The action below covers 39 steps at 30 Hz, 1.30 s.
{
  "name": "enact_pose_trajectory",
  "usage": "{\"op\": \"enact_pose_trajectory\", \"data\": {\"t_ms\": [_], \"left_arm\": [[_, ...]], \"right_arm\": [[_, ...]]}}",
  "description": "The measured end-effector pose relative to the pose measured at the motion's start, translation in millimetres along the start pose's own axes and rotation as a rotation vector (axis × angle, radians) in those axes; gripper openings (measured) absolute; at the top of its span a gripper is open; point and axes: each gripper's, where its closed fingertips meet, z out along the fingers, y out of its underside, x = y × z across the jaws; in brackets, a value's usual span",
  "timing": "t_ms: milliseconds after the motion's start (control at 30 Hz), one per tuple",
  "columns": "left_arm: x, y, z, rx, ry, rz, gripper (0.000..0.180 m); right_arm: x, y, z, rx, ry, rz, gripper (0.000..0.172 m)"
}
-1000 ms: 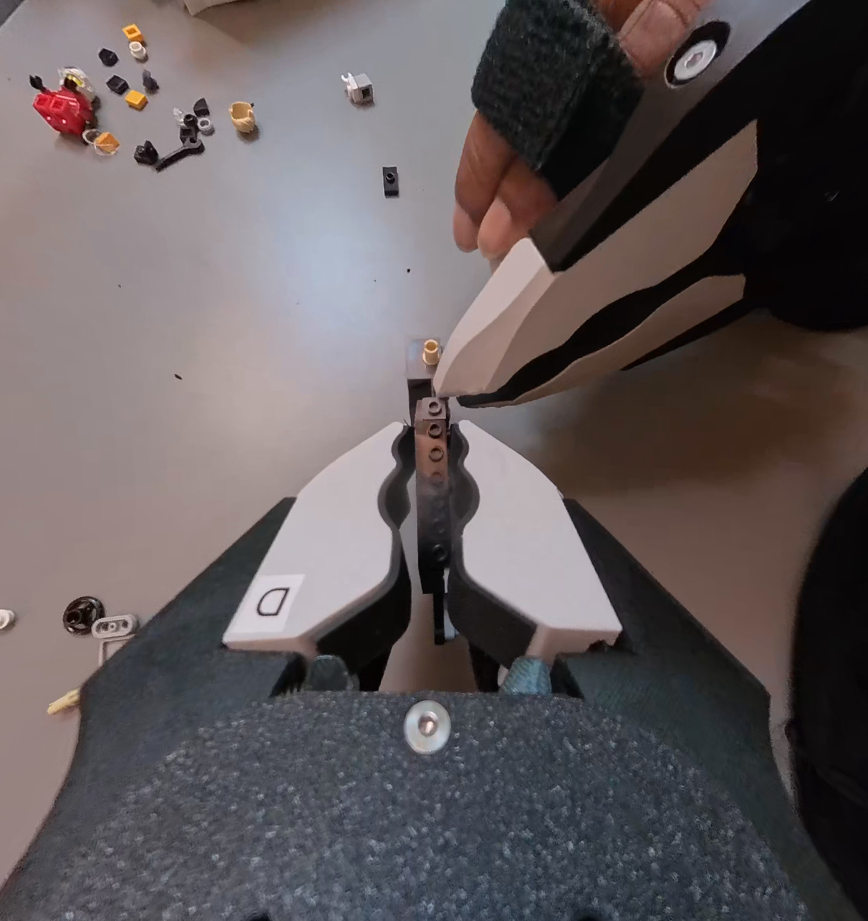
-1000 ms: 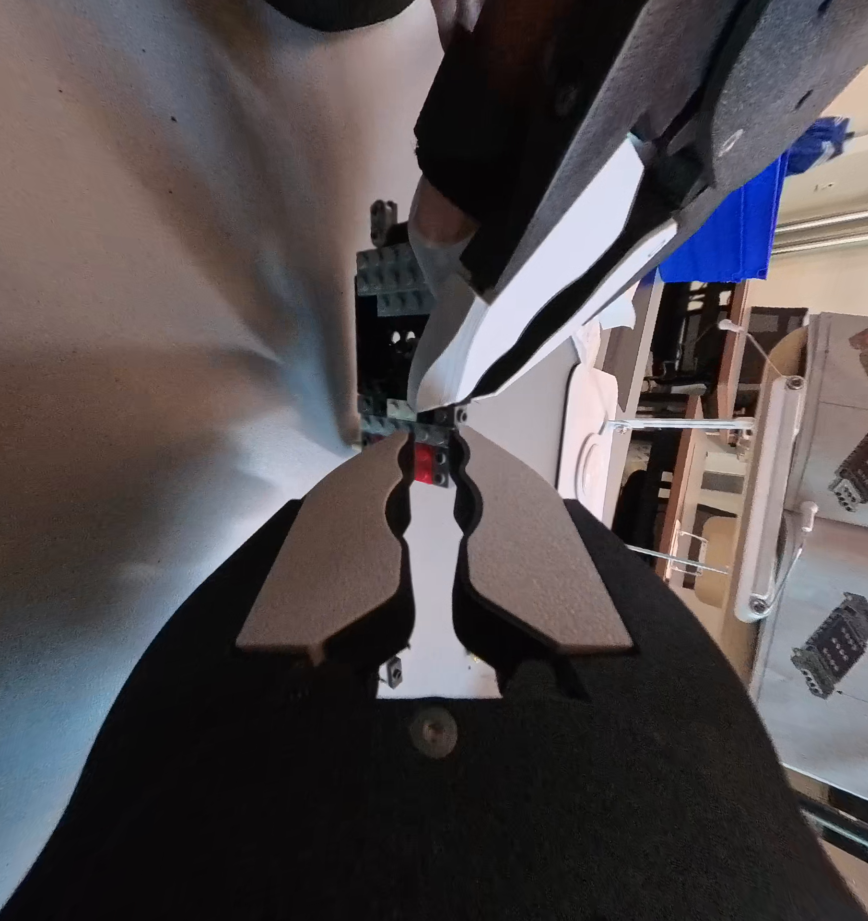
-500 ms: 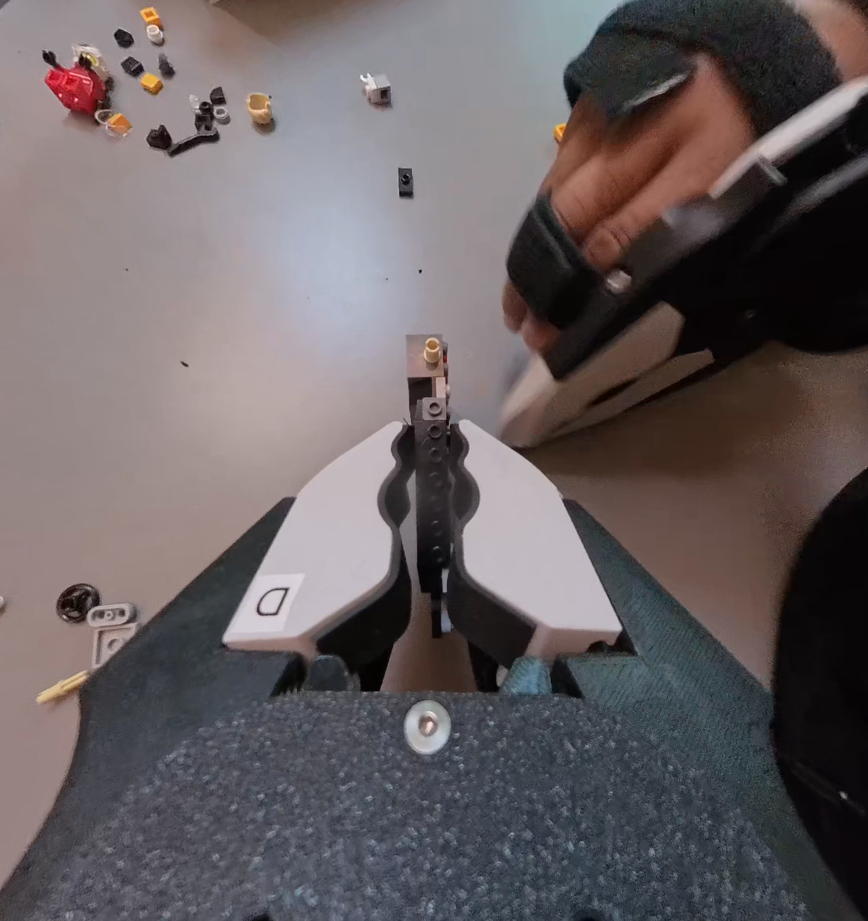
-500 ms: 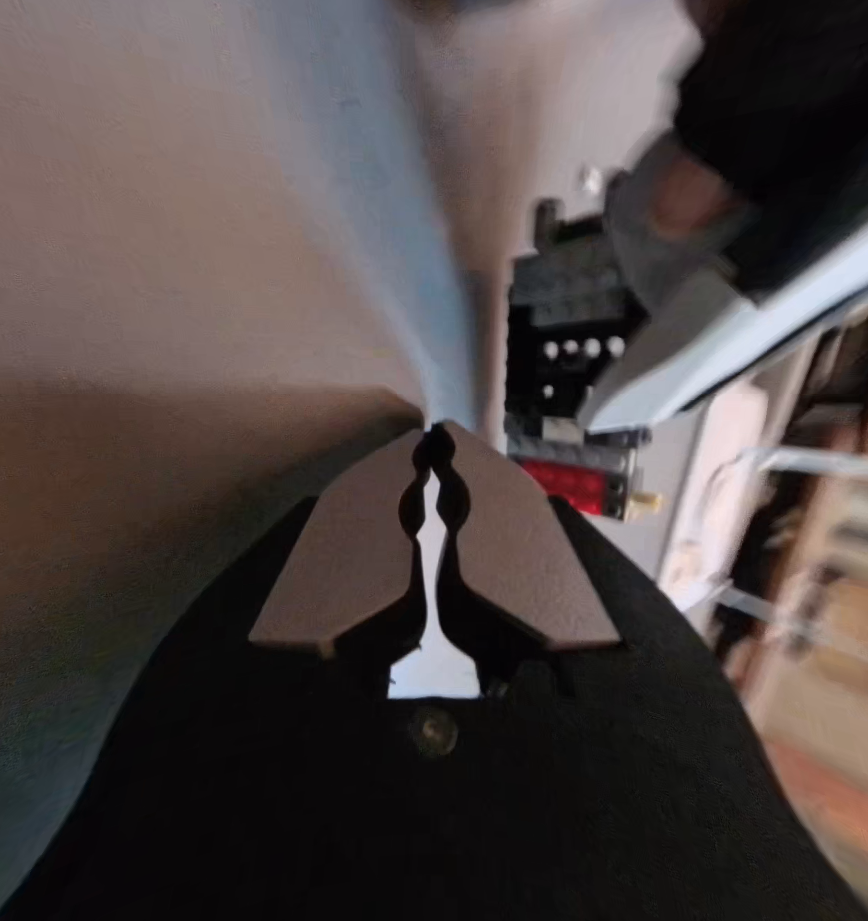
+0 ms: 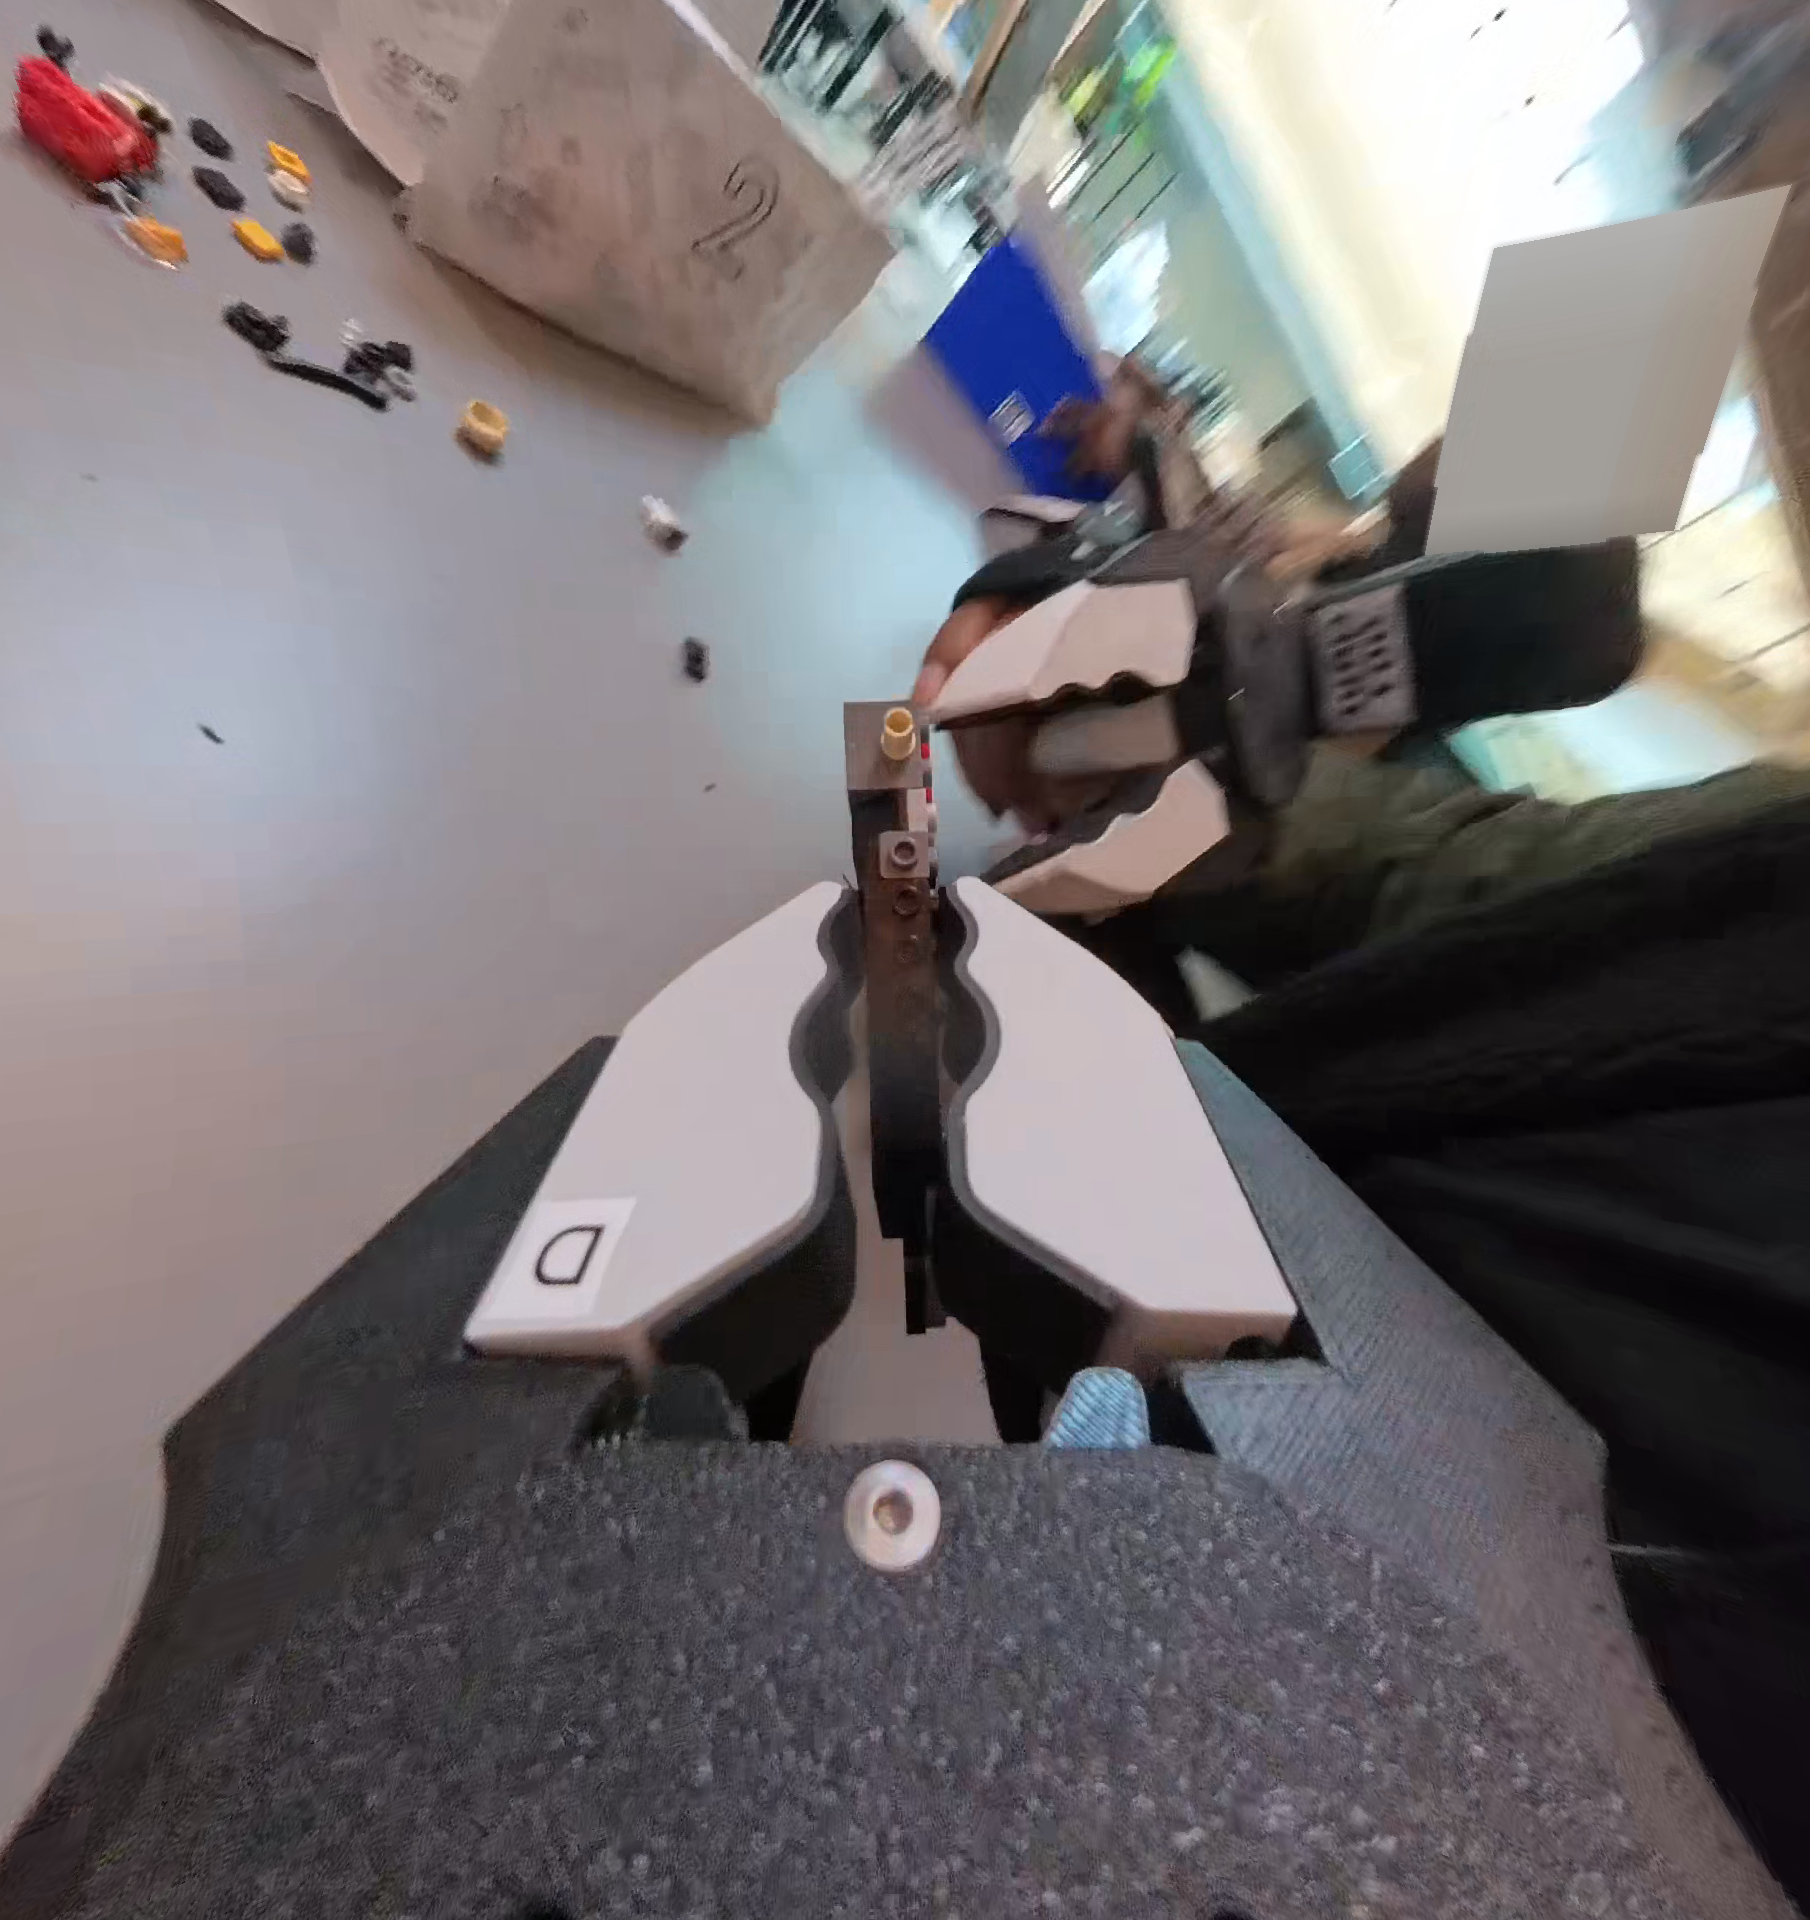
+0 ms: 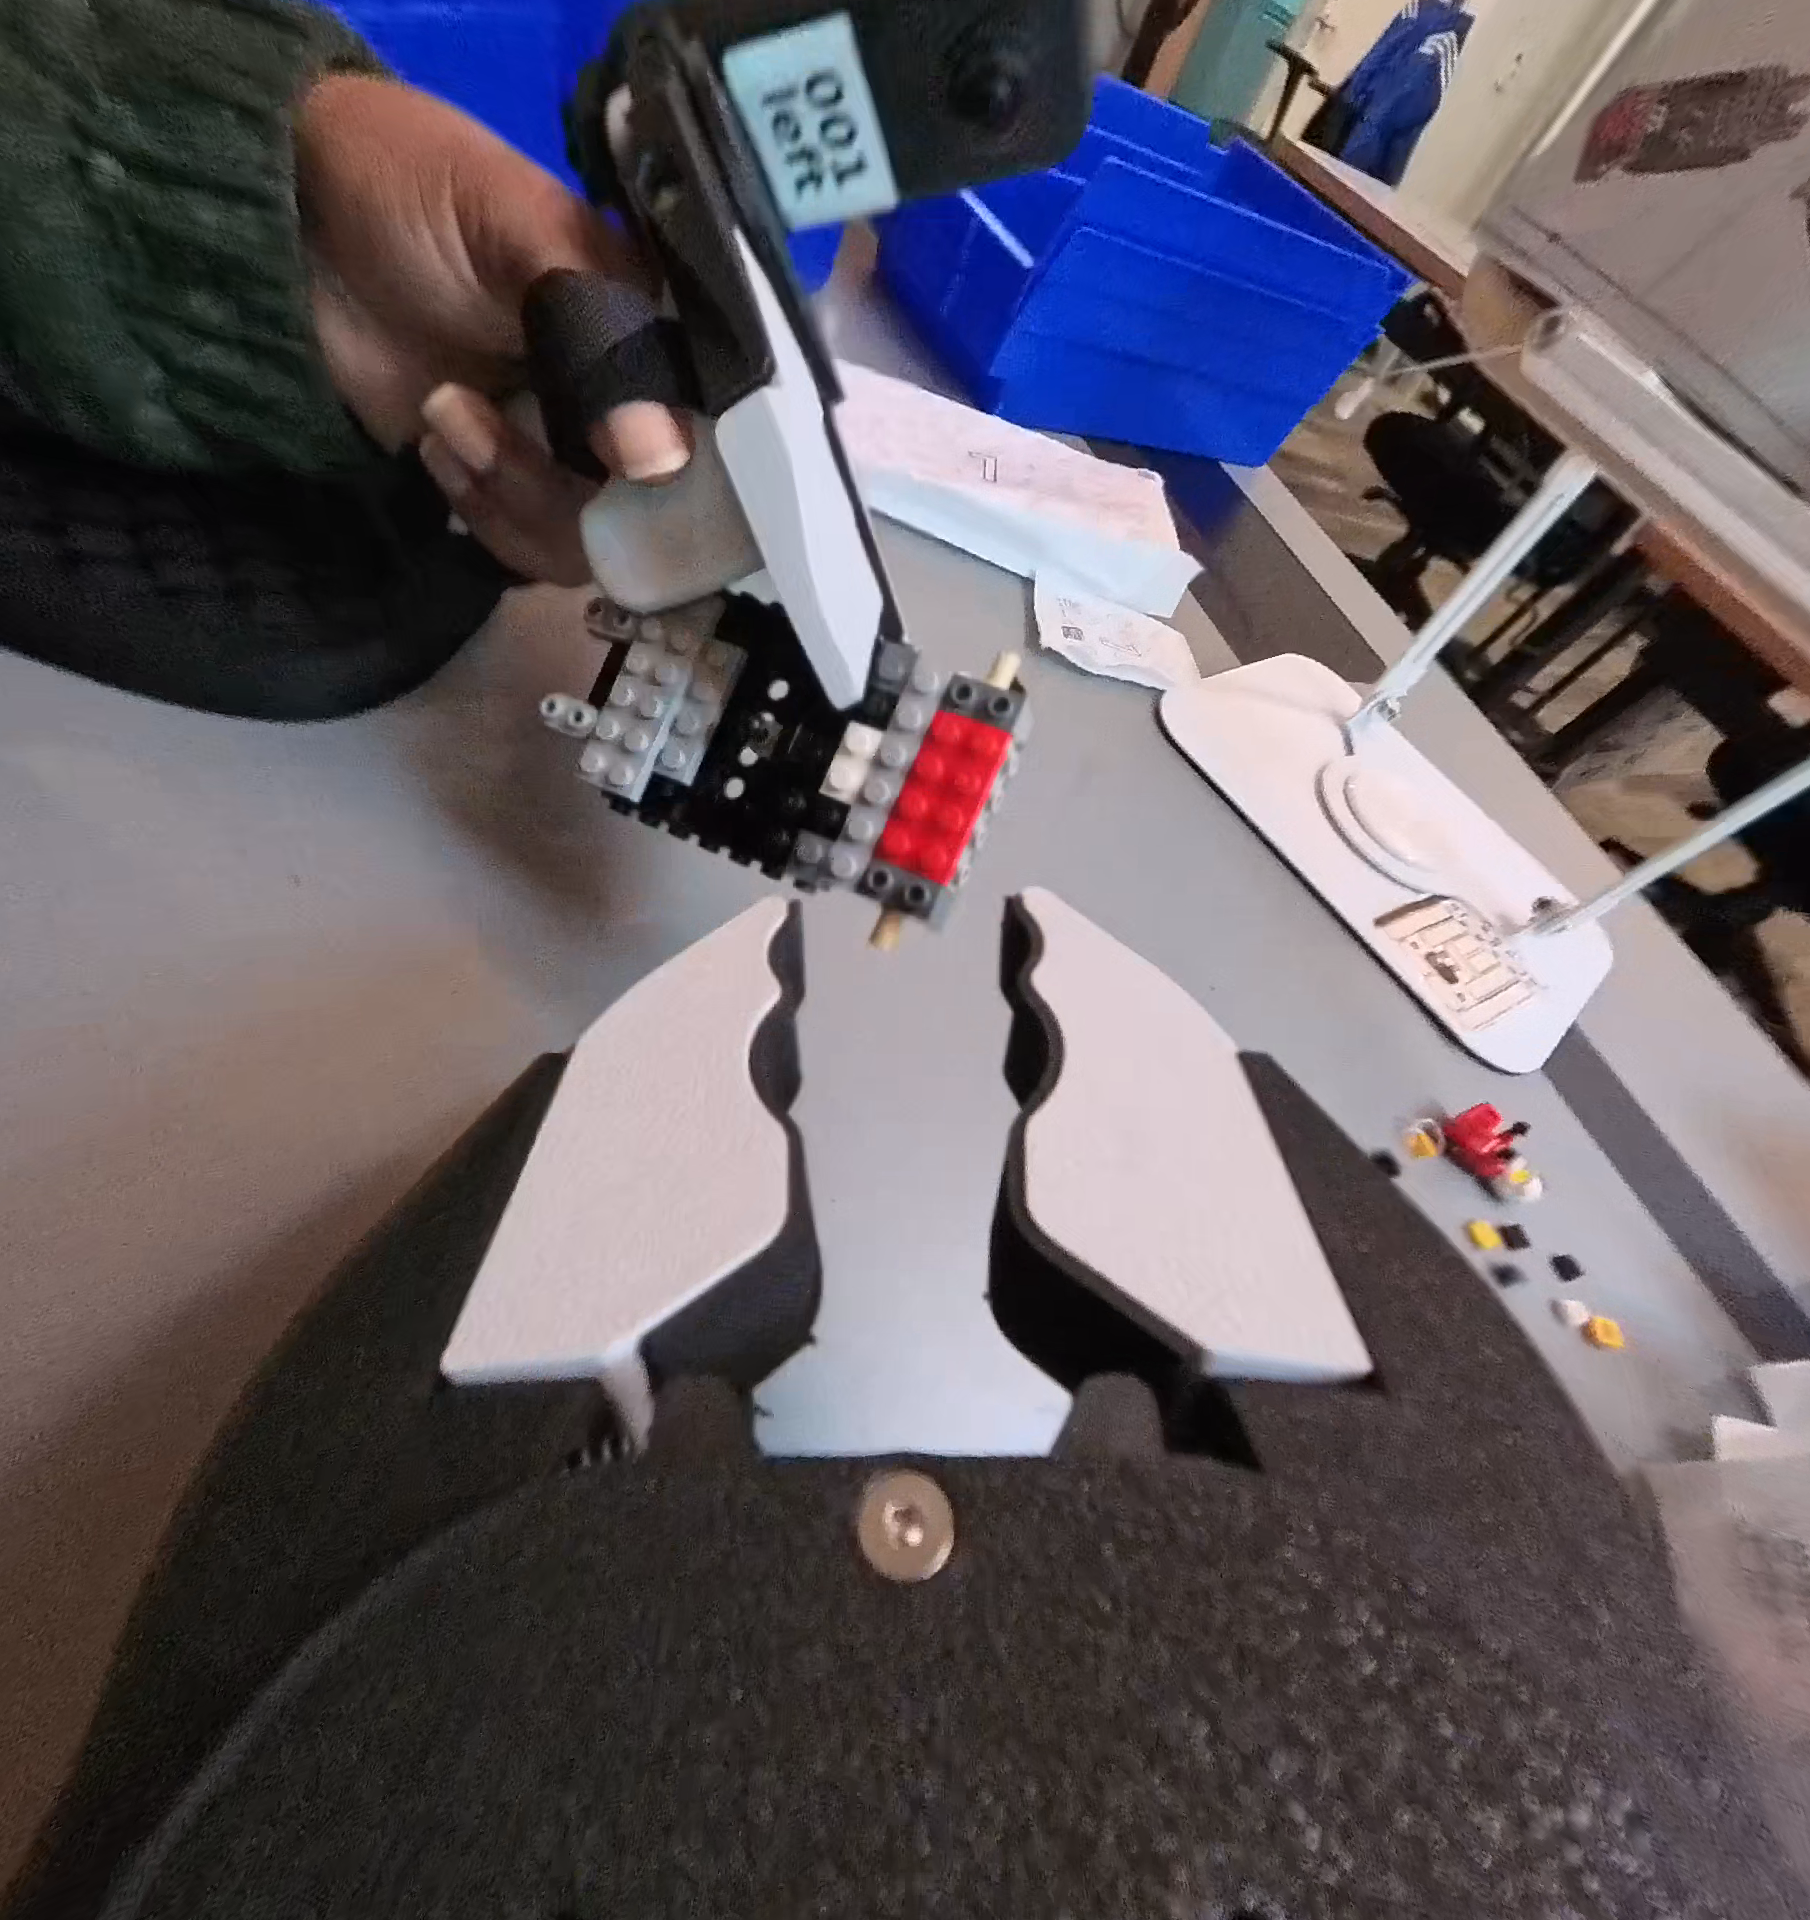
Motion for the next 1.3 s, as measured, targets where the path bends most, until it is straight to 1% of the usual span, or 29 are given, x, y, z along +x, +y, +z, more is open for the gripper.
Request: {"op": "enact_pose_trajectory", "data": {"t_ms": [67,100,167,233,300,400,467,500,533,600,667,700,767,800,867,933,1000,1033,1100,1133,1167,1200,1267,1300], "left_arm": [[6,-6,-3,0.051,0.134,-0.127,0.013],[10,-7,-3,0.061,0.202,-0.185,0.013],[16,-3,0,0.054,0.305,-0.271,0.013],[25,3,5,0.017,0.380,-0.315,0.013],[33,10,11,-0.035,0.432,-0.332,0.013],[48,20,17,-0.106,0.500,-0.335,0.013],[51,27,21,-0.143,0.497,-0.321,0.014],[52,27,21,-0.140,0.500,-0.328,0.013],[51,26,21,-0.129,0.494,-0.326,0.013],[44,24,22,-0.113,0.433,-0.293,0.017],[36,17,18,-0.069,0.330,-0.178,0.029],[31,12,15,-0.049,0.248,-0.067,0.035],[28,7,6,-0.044,0.069,0.232,0.042],[34,5,2,-0.047,0.012,0.371,0.048],[45,6,2,-0.058,-0.088,0.594,0.053],[45,13,10,-0.098,-0.194,0.778,0.055],[35,21,20,-0.165,-0.304,0.945,0.055],[30,24,22,-0.200,-0.349,1.019,0.049],[25,28,25,-0.227,-0.388,1.103,0.024],[26,31,25,-0.237,-0.371,1.117,0.021],[27,32,23,-0.234,-0.363,1.108,0.014],[31,31,22,-0.214,-0.336,1.082,0.014],[37,32,17,-0.198,-0.238,0.983,0.014],[39,31,15,-0.182,-0.205,0.947,0.014]], "right_arm": [[1,-3,0,0.029,-0.022,0.079,0.047],[0,-6,1,0.048,-0.040,0.071,0.052],[-2,-11,0,0.062,-0.048,-0.046,0.062],[-5,-15,-1,0.061,-0.079,-0.180,0.069],[-12,-17,-2,0.035,-0.164,-0.267,0.074],[-34,-11,-2,-0.036,-0.329,-0.373,0.080],[-38,-14,-3,-0.038,-0.367,-0.366,0.074],[-39,-14,-5,-0.040,-0.391,-0.329,0.071],[-39,-14,-6,-0.037,-0.413,-0.262,0.069],[-38,-11,-5,-0.025,-0.430,-0.090,0.068],[-35,-5,-3,-0.033,-0.429,0.098,0.068],[-32,-2,-2,-0.043,-0.429,0.206,0.068],[-27,6,-1,-0.066,-0.427,0.451,0.067],[-25,8,-2,-0.067,-0.434,0.571,0.066],[-22,11,-4,-0.066,-0.442,0.771,0.066],[-23,8,-5,-0.059,-0.466,0.911,0.066],[-31,3,-6,-0.069,-0.511,0.983,0.066],[-36,3,-5,-0.088,-0.527,0.999,0.066],[-45,-1,-5,-0.106,-0.563,1.008,0.066],[-47,-1,-5,-0.106,-0.568,1.009,0.066],[-47,1,-7,-0.103,-0.575,1.006,0.060],[-47,0,-10,-0.079,-0.592,0.979,0.053],[-50,-4,-24,-0.052,-0.657,0.887,0.056],[-48,-3,-28,-0.055,-0.648,0.827,0.061]]}}
